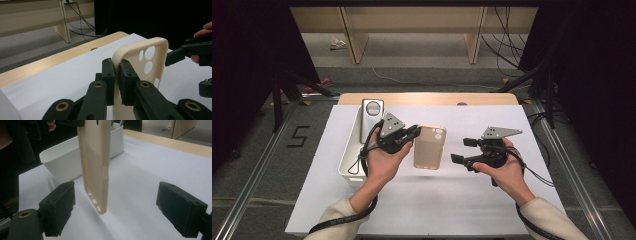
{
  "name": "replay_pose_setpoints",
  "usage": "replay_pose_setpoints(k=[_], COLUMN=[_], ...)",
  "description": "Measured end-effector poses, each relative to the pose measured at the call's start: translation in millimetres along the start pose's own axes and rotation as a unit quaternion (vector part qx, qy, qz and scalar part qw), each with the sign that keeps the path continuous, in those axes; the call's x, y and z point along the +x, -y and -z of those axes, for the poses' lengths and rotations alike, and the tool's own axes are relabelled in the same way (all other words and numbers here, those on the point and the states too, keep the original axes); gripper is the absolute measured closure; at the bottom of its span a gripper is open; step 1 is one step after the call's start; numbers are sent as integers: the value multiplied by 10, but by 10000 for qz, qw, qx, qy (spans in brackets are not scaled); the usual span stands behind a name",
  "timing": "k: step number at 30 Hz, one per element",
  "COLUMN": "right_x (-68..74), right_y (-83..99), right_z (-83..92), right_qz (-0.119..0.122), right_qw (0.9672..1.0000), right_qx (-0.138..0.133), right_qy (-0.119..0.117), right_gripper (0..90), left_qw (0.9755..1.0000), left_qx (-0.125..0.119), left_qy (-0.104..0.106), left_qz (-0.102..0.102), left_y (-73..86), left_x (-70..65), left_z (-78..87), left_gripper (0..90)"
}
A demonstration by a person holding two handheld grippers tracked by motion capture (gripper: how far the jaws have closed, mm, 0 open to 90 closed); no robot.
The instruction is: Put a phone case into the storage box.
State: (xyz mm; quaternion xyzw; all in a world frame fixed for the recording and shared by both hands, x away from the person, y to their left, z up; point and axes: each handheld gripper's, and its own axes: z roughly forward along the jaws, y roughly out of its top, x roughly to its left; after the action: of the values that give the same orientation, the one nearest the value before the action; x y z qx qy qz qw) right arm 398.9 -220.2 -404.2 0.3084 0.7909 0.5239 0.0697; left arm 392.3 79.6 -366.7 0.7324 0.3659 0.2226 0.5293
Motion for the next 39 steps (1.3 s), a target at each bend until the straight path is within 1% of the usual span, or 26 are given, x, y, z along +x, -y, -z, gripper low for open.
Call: replay_pose_setpoints(k=[12, 20, 30, 39], right_x=[-16, -22, -39, -49], right_y=[92, 144, 200, 240], right_z=[114, 172, 262, 307], right_qz=[-3, 74, 59, 70], right_qw=[9999, 9997, 9995, 9992], right_qx=[34, 90, 97, 120], right_qy=[123, 212, 296, 368], right_gripper=[163, 163, 162, 161], left_qw=[10000, 10000, 9999, 9999], left_qx=[-36, -43, -74, -82], left_qy=[-22, -47, -93, -114], left_qz=[14, -6, 23, 5], left_y=[-29, -42, -71, -81], left_x=[29, 50, 88, 102], left_z=[34, 52, 89, 105], left_gripper=[833, 834, 834, 834])
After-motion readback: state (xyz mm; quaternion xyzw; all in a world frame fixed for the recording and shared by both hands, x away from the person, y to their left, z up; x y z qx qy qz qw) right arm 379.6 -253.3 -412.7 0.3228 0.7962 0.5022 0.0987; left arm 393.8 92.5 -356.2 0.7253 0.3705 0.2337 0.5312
